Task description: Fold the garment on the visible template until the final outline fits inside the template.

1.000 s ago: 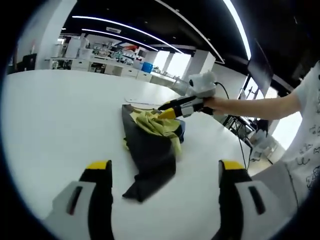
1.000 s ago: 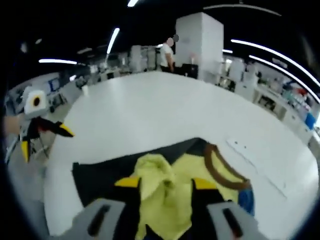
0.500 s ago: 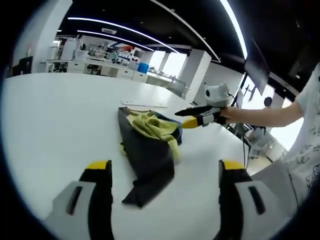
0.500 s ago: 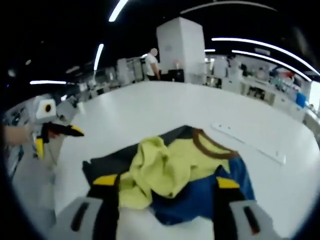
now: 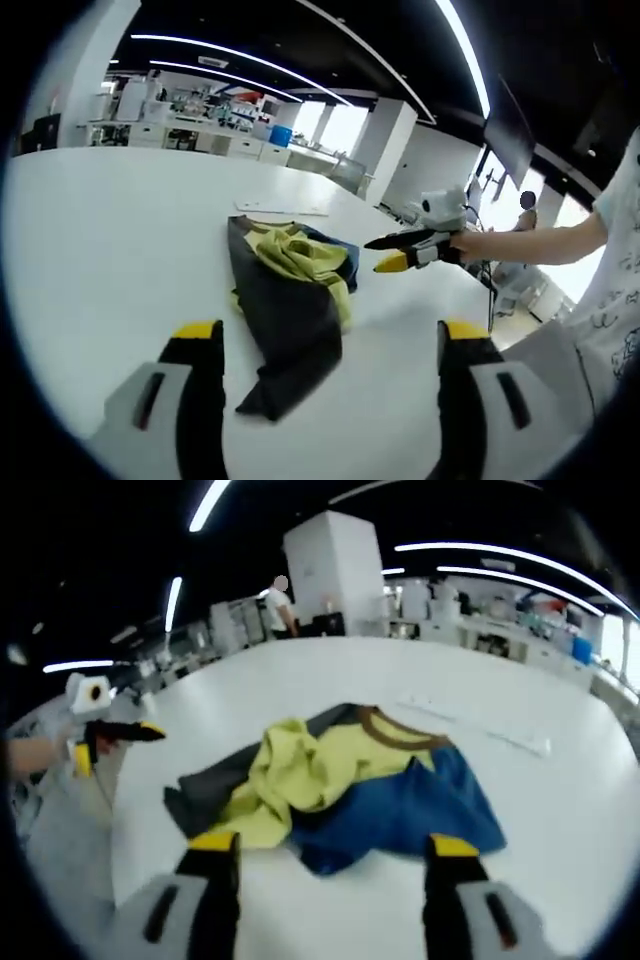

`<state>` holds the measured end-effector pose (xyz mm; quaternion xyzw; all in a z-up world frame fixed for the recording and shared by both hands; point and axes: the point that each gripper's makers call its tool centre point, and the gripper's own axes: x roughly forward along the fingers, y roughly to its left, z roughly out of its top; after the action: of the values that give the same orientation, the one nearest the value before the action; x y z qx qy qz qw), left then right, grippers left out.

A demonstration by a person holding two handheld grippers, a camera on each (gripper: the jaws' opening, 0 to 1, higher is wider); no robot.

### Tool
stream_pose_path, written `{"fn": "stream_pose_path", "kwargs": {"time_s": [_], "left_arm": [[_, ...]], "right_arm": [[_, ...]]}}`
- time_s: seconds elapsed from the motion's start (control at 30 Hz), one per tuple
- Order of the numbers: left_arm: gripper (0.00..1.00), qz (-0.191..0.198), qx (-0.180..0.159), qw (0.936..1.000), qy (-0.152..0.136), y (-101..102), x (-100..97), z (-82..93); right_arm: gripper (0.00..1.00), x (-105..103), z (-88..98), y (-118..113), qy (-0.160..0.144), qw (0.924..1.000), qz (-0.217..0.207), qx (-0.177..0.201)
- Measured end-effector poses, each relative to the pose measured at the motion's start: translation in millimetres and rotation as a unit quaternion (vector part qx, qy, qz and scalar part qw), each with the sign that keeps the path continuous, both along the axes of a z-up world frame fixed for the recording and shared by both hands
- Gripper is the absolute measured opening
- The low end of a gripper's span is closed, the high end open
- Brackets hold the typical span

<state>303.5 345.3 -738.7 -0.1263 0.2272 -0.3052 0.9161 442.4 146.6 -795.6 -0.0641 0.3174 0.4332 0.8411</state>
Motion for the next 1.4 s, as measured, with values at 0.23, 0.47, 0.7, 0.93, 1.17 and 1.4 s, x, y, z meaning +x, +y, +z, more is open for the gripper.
{"fn": "stream_pose_path", "kwargs": {"time_s": [0.23, 0.47, 0.7, 0.93, 1.17, 1.4], "left_arm": [[0.85, 0.003, -0.003, 1.0, 0.003, -0.6, -2.8, -2.8], [0.85, 0.009, -0.004, 0.9999, 0.008, 2.1, -6.6, -6.7], [0.85, 0.012, -0.002, 0.9999, 0.011, 3.8, -10.2, -8.1], [0.85, 0.017, -0.001, 0.9998, 0.012, 7.3, -11.8, -7.7], [0.85, 0.018, -0.001, 0.9998, 0.013, 8.0, -11.6, -7.8], [0.85, 0.015, -0.003, 0.9998, 0.011, 4.5, -10.9, -7.4]], "right_arm": [[0.56, -10.6, -20.1, -5.8, 0.031, 0.9994, -0.018, -0.002], [0.36, -11.7, -30.1, -5.9, 0.042, 0.9979, -0.047, 0.015], [0.29, -3.7, -42.7, -1.4, 0.05, 0.9965, -0.061, 0.026], [0.11, -3.2, -43.5, 6.5, 0.065, 0.9936, -0.077, 0.052], [0.0, -7.3, -38.6, 1.9, 0.06, 0.9925, -0.084, 0.065], [0.0, -8.8, -30.2, -9.6, 0.043, 0.9928, -0.084, 0.074]]}}
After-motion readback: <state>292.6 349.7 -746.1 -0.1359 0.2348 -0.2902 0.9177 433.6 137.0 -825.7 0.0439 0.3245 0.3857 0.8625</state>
